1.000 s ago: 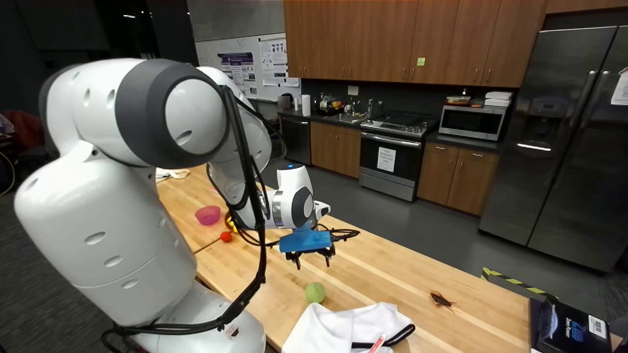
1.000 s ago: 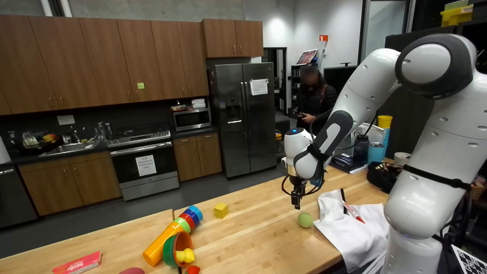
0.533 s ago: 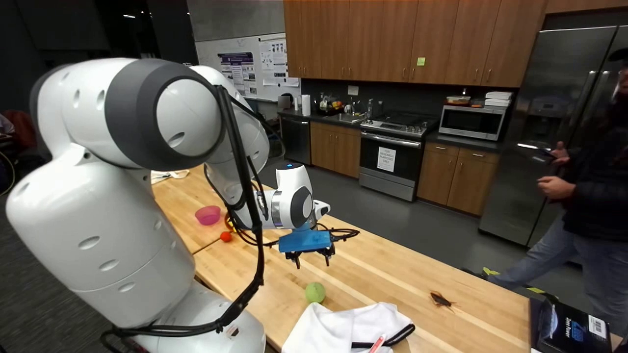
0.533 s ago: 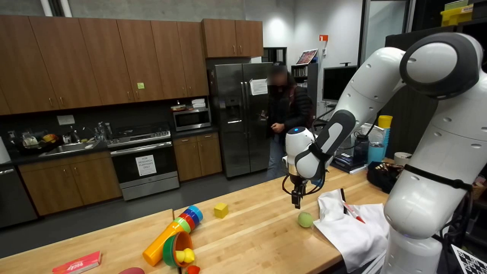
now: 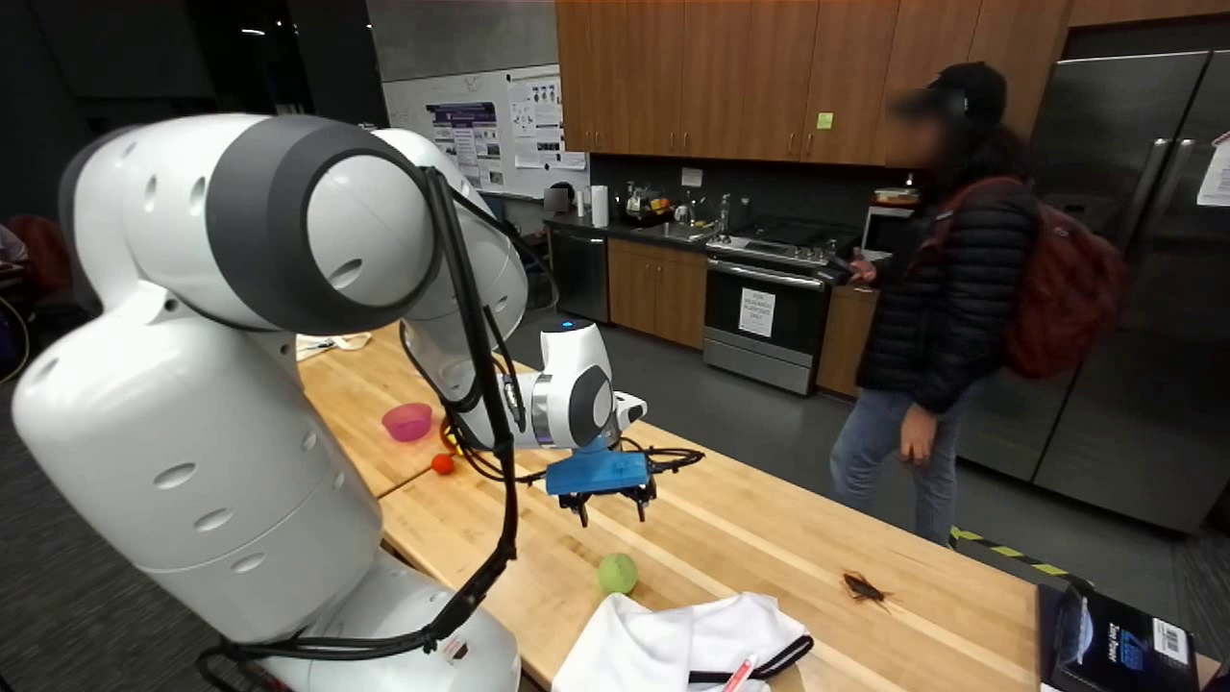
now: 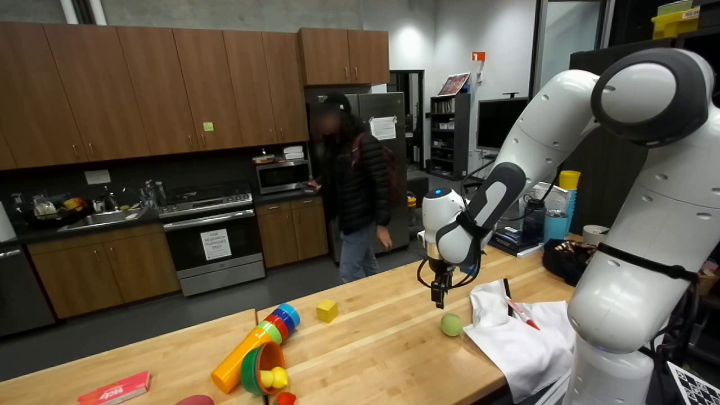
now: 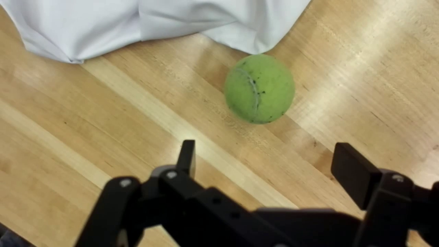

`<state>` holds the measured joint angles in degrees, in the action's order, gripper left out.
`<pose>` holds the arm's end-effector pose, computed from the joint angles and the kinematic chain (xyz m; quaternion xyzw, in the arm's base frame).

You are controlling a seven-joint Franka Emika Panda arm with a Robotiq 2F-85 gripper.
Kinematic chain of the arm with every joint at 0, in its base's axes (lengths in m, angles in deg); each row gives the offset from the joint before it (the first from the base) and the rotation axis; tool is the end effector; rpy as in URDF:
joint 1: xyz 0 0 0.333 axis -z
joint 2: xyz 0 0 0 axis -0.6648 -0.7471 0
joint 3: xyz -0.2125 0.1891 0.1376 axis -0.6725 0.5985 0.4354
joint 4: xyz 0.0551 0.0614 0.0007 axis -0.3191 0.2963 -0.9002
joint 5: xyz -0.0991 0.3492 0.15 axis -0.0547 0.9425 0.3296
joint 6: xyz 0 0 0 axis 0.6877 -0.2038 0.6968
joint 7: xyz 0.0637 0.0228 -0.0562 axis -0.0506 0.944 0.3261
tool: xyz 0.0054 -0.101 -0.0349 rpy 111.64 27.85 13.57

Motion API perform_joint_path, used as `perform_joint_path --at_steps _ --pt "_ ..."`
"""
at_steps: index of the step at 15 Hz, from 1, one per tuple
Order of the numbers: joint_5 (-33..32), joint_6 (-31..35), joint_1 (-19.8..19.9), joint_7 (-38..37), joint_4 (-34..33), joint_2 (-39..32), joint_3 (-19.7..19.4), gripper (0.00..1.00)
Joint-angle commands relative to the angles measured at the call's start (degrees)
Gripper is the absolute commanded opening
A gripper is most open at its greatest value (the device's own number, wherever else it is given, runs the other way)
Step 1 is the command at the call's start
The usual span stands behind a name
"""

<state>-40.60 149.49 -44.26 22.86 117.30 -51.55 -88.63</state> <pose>0.3830 0.0283 0.2811 0.9700 0.2303 0.0181 0.0755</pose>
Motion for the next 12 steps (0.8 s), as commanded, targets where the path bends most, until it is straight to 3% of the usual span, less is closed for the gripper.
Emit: perform_joint_path --at_steps 1,8,12 --pt "-1.5 1.0 1.1 0.1 0.0 0.3 0.5 1.00" --pt "-13.1 2.6 5.8 -6.3 -0.4 -0.2 1.5 1.00" --pt "-11.8 4.6 6.6 -5.2 -0.3 -2.2 0.1 1.00"
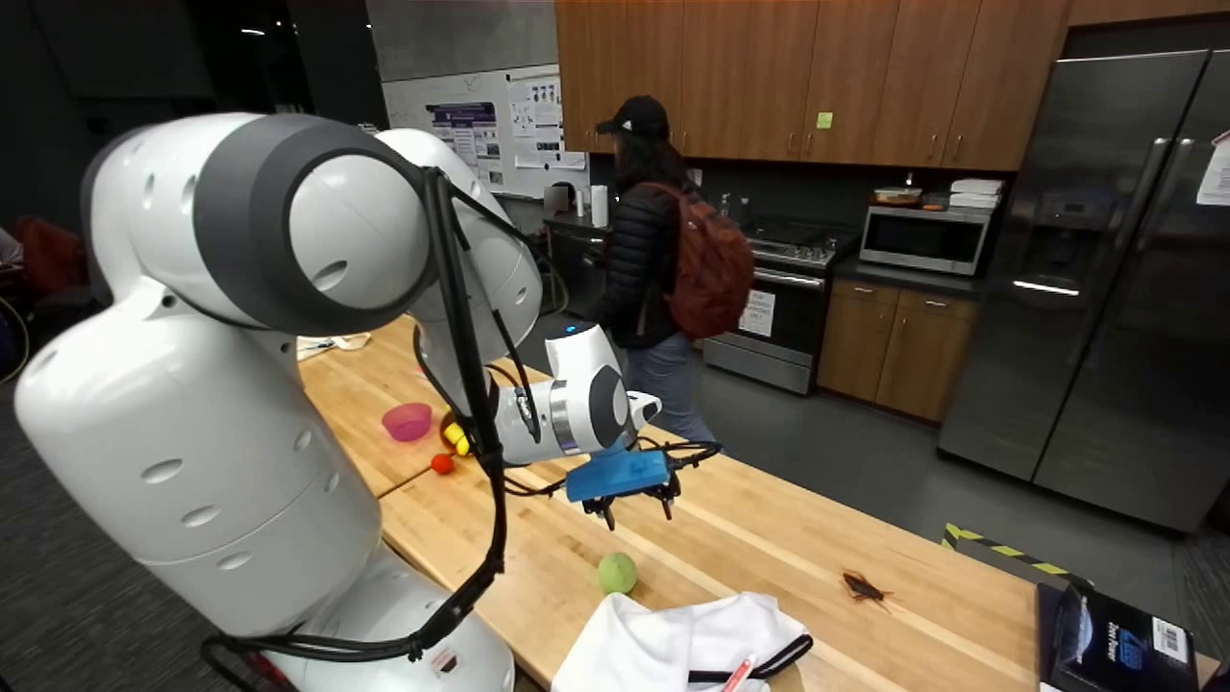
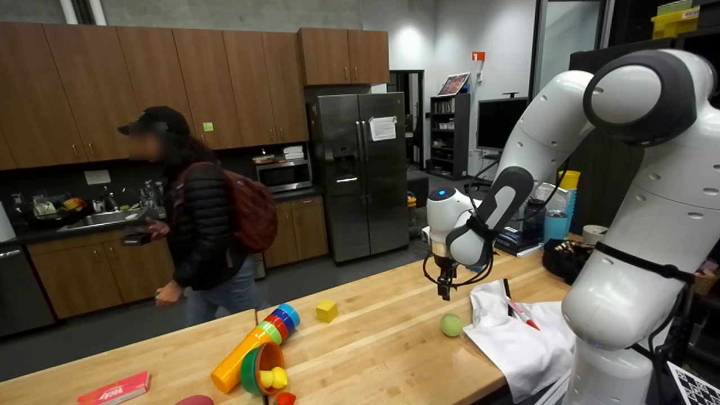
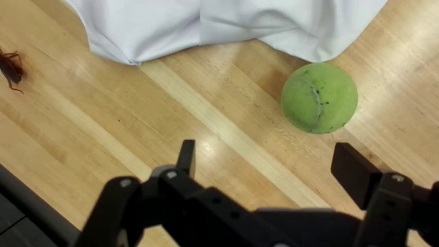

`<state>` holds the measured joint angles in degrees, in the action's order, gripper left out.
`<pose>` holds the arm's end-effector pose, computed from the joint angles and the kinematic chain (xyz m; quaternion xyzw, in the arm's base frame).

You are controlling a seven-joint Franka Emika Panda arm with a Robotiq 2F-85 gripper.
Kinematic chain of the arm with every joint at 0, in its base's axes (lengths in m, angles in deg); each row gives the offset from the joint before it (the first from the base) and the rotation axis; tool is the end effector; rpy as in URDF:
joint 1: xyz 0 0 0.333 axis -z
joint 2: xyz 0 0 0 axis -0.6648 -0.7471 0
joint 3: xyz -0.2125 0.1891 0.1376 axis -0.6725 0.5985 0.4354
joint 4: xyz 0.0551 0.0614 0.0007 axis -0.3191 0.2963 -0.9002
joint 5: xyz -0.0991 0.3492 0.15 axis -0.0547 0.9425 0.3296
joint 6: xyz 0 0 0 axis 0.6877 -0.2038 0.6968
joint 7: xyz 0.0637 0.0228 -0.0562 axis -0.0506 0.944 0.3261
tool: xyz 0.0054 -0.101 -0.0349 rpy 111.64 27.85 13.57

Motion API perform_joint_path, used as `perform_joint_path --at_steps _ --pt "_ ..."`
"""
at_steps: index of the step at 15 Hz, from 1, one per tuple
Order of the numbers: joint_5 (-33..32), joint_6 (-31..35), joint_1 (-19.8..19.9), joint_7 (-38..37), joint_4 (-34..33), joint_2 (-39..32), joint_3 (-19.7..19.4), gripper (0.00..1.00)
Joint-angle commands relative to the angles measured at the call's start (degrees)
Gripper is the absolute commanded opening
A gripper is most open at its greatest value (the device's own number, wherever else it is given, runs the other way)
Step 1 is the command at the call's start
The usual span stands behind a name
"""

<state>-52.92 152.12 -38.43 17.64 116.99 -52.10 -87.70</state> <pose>0.3883 0.0022 0.2824 0.9626 0.2356 0.0347 0.1289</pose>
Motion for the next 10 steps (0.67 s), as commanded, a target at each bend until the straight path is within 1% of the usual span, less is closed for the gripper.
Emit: perform_joint_path --at_steps 1,3,5,7,10 --pt "1.0 1.7 0.8 -0.4 0.0 -2.3 -0.9 1.00" --pt "2.6 1.9 0.6 0.1 0.1 -3.9 -1.5 1.00" --pt "5.6 2.5 0.1 1.4 0.1 -5.7 -2.2 1.00" --pt "9.0 2.3 -0.4 2.5 0.1 -7.3 -2.4 1.00" --pt "12.2 2.3 -0.5 3.9 0.0 -9.2 -2.5 1.00"
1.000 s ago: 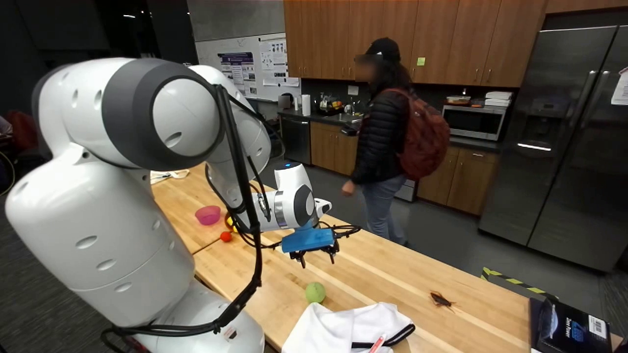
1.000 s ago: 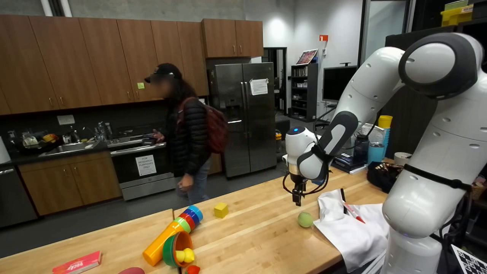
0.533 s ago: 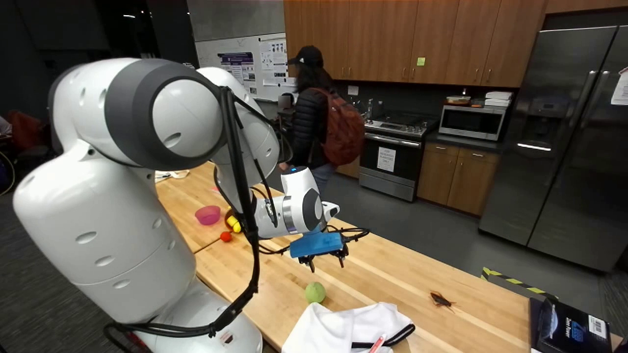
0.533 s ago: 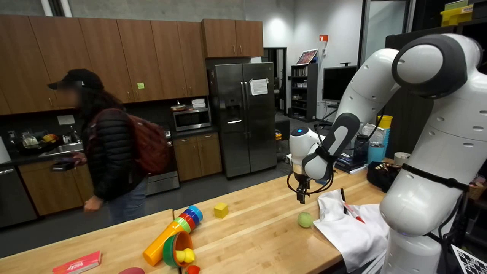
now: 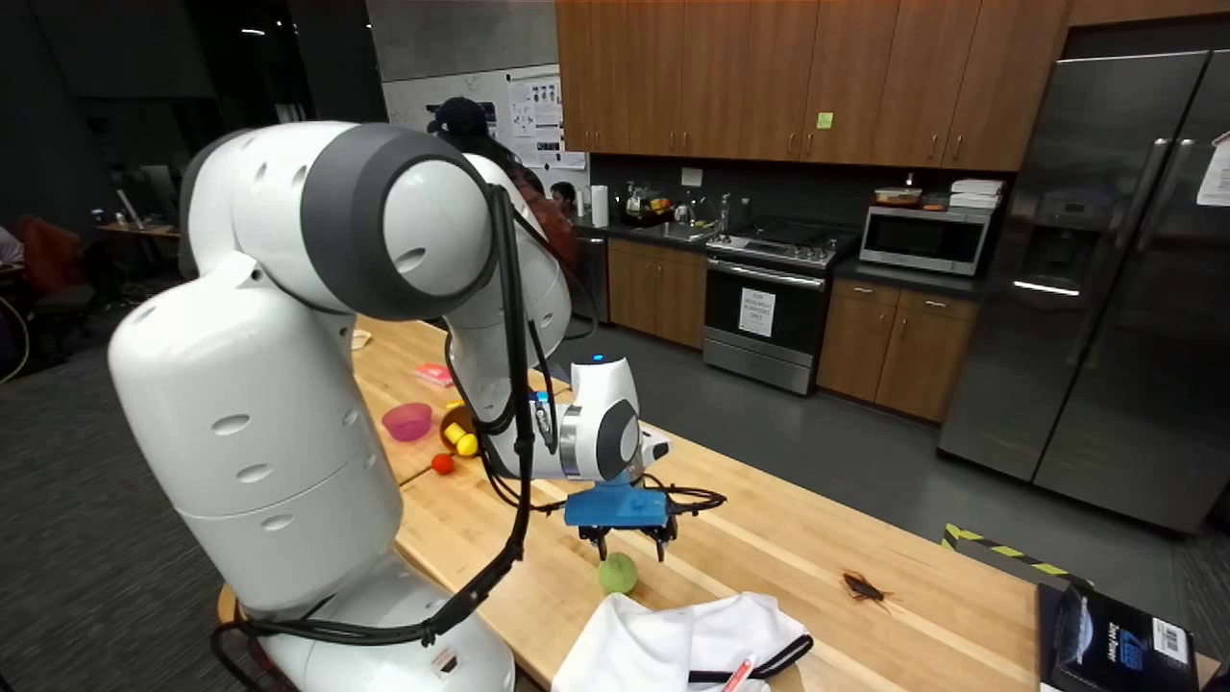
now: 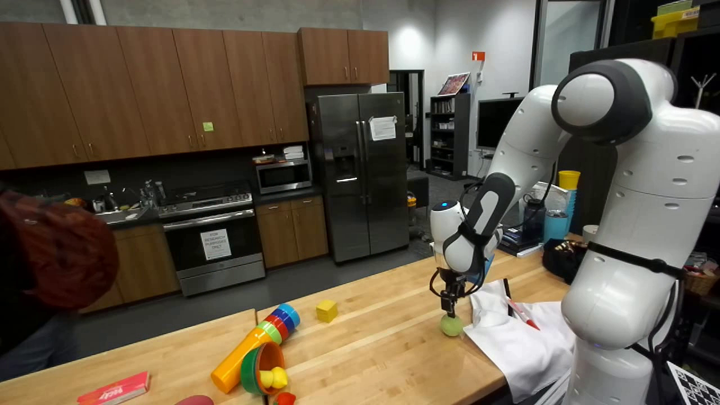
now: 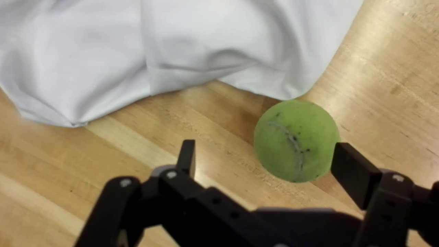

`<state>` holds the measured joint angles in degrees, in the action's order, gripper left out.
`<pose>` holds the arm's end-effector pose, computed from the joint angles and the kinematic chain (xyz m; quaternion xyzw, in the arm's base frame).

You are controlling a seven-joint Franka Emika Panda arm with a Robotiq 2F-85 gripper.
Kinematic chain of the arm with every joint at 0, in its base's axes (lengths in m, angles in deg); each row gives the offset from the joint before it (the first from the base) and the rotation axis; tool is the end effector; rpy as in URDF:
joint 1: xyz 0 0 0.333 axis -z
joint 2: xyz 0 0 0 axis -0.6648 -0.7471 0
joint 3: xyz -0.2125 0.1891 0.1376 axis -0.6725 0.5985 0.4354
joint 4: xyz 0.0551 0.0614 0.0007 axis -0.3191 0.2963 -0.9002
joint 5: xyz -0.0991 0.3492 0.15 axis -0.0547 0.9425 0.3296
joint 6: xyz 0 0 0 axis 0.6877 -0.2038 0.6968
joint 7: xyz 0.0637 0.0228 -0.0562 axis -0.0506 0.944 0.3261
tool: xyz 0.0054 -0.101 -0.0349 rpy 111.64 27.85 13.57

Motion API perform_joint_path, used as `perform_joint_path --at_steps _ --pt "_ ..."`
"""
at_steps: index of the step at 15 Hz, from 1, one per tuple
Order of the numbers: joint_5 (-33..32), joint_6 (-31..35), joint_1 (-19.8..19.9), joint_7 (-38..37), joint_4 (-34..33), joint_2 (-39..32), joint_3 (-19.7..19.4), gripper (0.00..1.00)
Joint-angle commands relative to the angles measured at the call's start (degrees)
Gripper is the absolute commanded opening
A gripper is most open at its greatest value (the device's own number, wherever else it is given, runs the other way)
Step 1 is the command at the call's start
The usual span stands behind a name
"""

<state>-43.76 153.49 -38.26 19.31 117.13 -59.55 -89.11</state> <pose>0.3813 -0.0105 0.2345 0.9817 0.1759 -0.0164 0.0716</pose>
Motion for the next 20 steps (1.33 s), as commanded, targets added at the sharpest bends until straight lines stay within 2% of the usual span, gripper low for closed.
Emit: perform_joint_path --at_steps 1,3,7,17,18,19,20 --pt "4.3 0.9 -0.8 2.7 -0.3 -2.5 -1.0 1.00" --pt "-0.5 3.4 -0.1 -0.5 -0.1 -3.5 -0.7 1.00" --pt "-3.3 6.4 -0.6 0.2 -0.2 -5.3 -0.7 1.00" --pt "-4.1 9.1 -1.7 0.9 -1.6 -9.1 -1.1 1.00" --pt "-4.6 10.0 -1.9 1.4 -1.4 -9.2 -1.1 0.75" --pt "-5.3 10.6 -1.9 1.9 -1.4 -9.3 -1.2 0.74" --pt "-5.7 11.3 -2.1 2.0 -1.3 -9.4 -1.2 0.68"
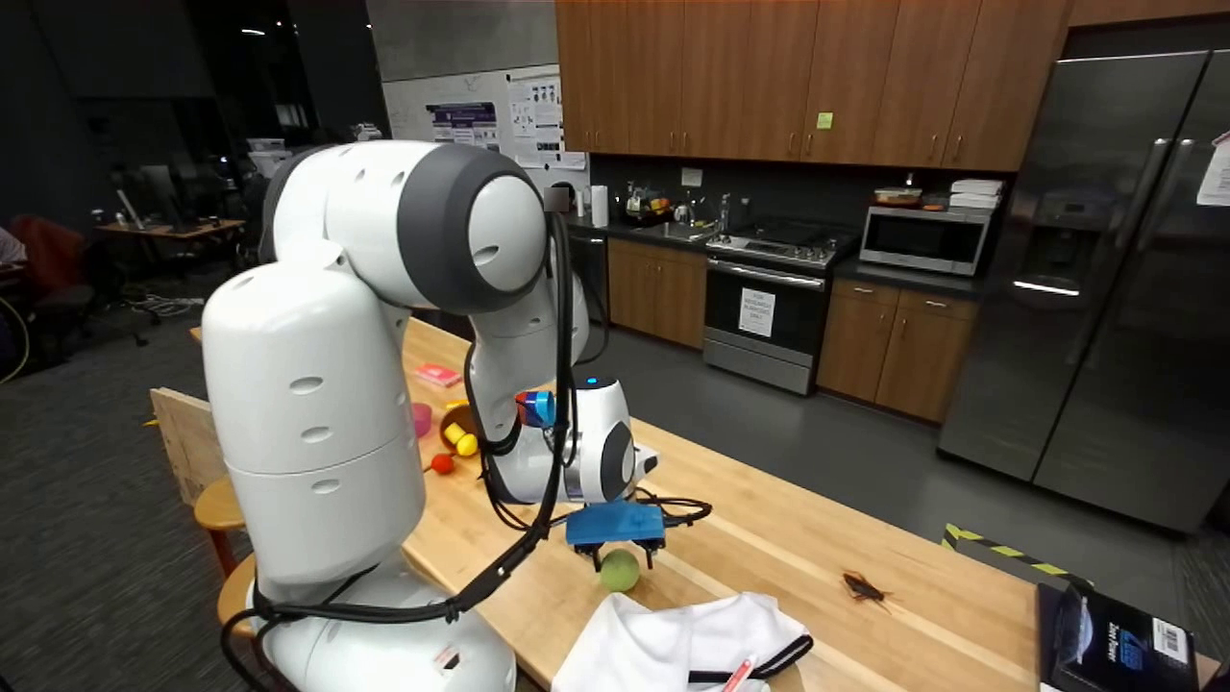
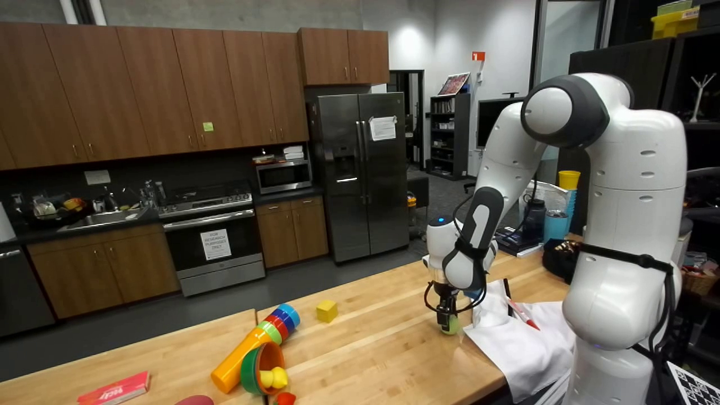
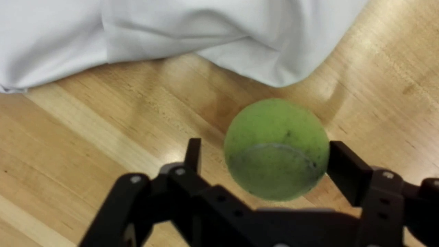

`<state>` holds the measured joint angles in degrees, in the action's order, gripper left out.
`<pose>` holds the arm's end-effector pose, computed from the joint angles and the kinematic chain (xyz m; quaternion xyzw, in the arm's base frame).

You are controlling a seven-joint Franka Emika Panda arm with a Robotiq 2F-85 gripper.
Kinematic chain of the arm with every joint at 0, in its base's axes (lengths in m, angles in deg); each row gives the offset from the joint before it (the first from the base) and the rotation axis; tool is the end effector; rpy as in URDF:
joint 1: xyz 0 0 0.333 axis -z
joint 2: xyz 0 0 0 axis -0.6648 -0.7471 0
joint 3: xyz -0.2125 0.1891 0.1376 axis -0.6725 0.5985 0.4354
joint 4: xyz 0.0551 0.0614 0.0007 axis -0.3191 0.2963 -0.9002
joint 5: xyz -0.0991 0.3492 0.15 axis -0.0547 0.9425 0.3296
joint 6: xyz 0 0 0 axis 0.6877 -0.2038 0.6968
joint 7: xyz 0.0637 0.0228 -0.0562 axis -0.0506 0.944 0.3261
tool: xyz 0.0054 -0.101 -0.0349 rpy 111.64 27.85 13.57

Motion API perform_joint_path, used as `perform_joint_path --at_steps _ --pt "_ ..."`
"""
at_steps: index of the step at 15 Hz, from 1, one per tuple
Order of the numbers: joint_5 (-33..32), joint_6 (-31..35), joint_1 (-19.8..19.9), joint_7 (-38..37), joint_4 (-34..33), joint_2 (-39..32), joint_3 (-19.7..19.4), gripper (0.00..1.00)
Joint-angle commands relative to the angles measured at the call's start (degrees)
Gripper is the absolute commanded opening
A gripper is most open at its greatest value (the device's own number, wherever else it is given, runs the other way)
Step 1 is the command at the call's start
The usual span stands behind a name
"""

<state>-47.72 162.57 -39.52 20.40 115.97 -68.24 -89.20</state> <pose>0.3875 0.0072 0.1952 0.9698 0.2362 -0.0021 0.0608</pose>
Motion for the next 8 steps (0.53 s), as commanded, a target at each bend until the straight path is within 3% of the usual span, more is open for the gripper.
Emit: perform_joint_path --at_steps 1,3,8 --pt "-2.0 2.7 -0.9 1.1 0.1 -0.8 -1.1 0.61" --pt "-2.0 3.6 0.0 1.5 0.2 -1.1 -0.3 0.45" --pt "-2.3 4.8 0.0 2.3 0.6 -1.1 -0.2 0.42"
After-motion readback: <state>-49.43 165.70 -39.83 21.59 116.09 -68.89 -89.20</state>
